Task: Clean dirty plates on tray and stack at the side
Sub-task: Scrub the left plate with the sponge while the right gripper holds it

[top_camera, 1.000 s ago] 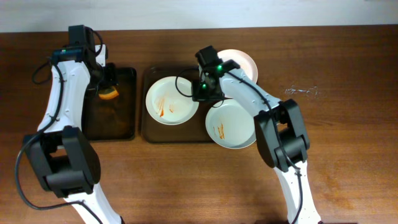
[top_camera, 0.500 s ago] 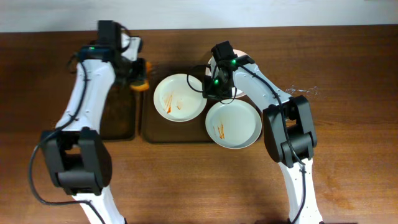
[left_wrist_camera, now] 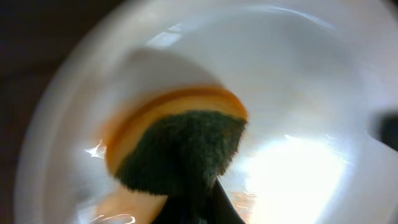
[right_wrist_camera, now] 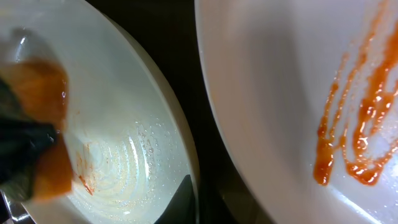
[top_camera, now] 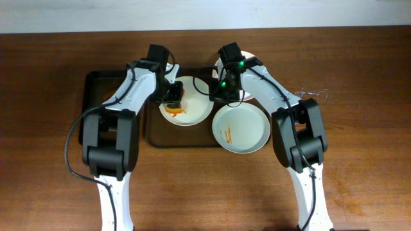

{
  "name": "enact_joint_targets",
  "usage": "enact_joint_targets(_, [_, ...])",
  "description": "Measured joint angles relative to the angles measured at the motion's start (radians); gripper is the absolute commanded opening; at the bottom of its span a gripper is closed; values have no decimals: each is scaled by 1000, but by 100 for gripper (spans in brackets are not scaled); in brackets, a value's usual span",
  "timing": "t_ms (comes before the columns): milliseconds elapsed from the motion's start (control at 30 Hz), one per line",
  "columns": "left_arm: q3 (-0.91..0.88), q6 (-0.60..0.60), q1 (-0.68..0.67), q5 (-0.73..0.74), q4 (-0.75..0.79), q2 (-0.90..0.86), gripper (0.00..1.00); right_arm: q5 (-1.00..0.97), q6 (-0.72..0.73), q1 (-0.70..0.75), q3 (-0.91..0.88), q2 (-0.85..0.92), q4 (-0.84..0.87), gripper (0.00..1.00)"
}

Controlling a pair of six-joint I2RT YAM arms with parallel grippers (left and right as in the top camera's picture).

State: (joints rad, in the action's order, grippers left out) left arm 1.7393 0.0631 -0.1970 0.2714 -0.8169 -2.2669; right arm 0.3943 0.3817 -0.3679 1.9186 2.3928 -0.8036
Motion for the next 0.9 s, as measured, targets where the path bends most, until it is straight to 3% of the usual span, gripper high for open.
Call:
enact_joint_targets(100, [0,-83,-32,160,-3,-15,0,0,0,0,0,0,2,4])
enact_joint_targets(233, [0,-80,-92,157,40,-19,0,0,0,0,0,0,6,4])
enact_joint_targets(333, [8,57,-104,-82,77,-16,0,1,3,0,0,0,14,4])
enact_joint_targets(367, [13,128,-106,-237,103,-15,0,1,3,0,0,0,15,4])
enact_joint_targets(467, [11,216,-106,-495,134,-15,0,2,3,0,0,0,15,4])
enact_joint_targets(567, [8,244,-106,-594,52,-16,0,16,3,-5,0,0,14,4])
enact_joint_targets(633, [18,196,-106,-550,-32,-15,0,15,0,-8,0,0,10,4])
enact_joint_targets(767, [26,-135,-82,-220,-126,-3,0,15,-2,-6,0,0,8,4])
enact_joint_targets(900, [25,-310,-83,-97,-143,-2,0,15,-5,-6,0,0,8,4])
